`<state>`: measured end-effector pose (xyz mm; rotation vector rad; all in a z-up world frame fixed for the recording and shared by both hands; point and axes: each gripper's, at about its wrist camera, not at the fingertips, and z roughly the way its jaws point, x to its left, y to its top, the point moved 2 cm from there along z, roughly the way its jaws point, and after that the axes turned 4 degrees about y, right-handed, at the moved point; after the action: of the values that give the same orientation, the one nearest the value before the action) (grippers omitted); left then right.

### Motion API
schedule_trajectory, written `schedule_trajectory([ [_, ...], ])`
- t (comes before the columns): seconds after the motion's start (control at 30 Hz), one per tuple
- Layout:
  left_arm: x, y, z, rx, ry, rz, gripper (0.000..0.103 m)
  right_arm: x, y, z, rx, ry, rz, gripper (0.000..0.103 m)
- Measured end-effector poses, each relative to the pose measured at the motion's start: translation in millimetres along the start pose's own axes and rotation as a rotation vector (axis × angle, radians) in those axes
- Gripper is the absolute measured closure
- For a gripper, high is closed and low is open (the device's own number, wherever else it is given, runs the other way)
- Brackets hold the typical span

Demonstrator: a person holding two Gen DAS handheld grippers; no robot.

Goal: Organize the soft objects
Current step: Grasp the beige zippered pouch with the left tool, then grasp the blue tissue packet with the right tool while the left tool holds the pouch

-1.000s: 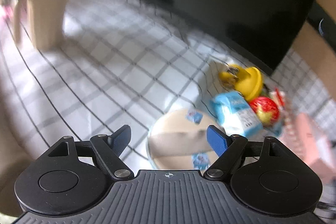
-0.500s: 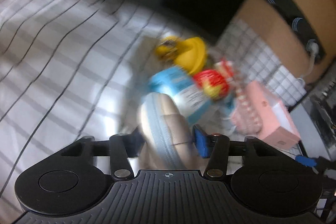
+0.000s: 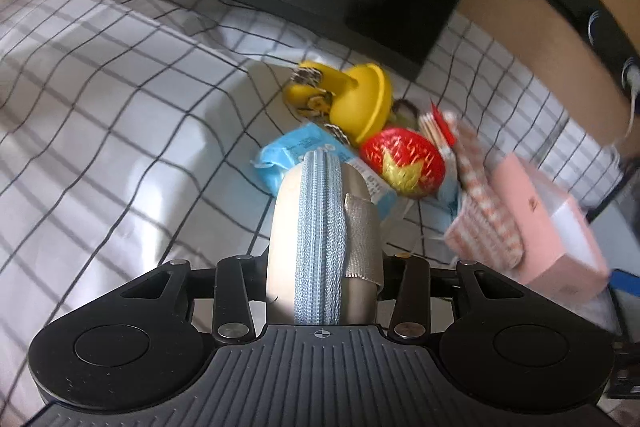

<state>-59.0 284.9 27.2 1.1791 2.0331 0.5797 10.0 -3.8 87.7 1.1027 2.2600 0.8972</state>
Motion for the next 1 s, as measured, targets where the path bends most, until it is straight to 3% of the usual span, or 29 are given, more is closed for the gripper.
schedule_trajectory([
  [0.23,20,-18,-65,-0.037,0.042,-0.070,0.058,31,39,31,-0.035,0.216,-0.117,0.009],
  [0.37,29,-30,-95,-0.021,0.053,-0.114,0.058,75,78,60,-0.080,0.350,-0.210,0.015],
  [0.47,32,-43,-112,-0.015,0.063,-0.136,0.058,109,105,96,-0.044,0.440,-0.232,0.023],
  [0.63,37,-63,-132,0.006,0.056,-0.167,0.058,142,118,157,0.048,0.380,-0.234,0.025],
  [0.67,37,-65,-133,0.013,0.052,-0.164,0.058,142,117,165,0.066,0.369,-0.229,0.029],
  [0.7,36,-66,-133,0.018,0.050,-0.159,0.058,139,115,169,0.082,0.363,-0.228,0.047],
  [0.73,34,-67,-132,0.025,0.044,-0.153,0.058,136,112,173,0.100,0.358,-0.229,0.051],
  [0.87,18,-61,-118,0.062,-0.009,-0.100,0.058,123,100,151,0.171,0.401,-0.199,0.053],
  [1.0,-19,-55,-89,0.158,-0.123,0.019,0.058,92,83,75,0.109,0.450,-0.174,0.053],
])
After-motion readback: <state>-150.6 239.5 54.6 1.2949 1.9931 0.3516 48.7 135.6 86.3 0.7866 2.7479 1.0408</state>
